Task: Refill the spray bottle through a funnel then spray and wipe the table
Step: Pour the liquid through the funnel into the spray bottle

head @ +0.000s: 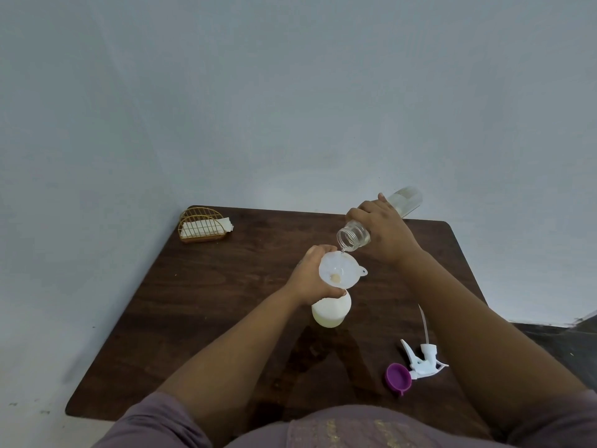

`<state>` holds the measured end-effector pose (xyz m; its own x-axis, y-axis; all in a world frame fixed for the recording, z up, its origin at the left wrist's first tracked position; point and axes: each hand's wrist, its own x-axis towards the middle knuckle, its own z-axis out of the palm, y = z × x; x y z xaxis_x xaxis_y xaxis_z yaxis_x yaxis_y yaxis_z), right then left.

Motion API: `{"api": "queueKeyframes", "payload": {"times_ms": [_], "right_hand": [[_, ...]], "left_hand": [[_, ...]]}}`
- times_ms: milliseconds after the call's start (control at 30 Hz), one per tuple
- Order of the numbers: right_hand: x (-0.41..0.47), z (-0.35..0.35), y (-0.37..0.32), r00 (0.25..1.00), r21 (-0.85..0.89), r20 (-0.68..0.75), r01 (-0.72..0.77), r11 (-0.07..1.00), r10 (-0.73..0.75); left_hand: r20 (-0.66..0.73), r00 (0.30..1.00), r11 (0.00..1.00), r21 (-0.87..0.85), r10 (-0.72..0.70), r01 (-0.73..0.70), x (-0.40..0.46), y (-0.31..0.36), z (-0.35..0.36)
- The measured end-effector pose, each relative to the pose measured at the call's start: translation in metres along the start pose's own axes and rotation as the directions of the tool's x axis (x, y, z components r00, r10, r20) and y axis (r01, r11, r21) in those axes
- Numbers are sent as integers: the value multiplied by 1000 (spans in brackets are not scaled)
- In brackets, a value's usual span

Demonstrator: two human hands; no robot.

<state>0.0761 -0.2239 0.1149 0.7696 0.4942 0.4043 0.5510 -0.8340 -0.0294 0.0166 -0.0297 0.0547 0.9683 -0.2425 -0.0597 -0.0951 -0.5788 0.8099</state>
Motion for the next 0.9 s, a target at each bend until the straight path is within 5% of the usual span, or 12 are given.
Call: {"api": "queueKeyframes", "payload": {"times_ms": [900], "right_hand": [[-1, -2, -2, 1000, 19, -4, -2, 1000, 2]], "left_hand": [[-4, 1000, 1000, 13, 10, -10, -1, 1, -1]]}}
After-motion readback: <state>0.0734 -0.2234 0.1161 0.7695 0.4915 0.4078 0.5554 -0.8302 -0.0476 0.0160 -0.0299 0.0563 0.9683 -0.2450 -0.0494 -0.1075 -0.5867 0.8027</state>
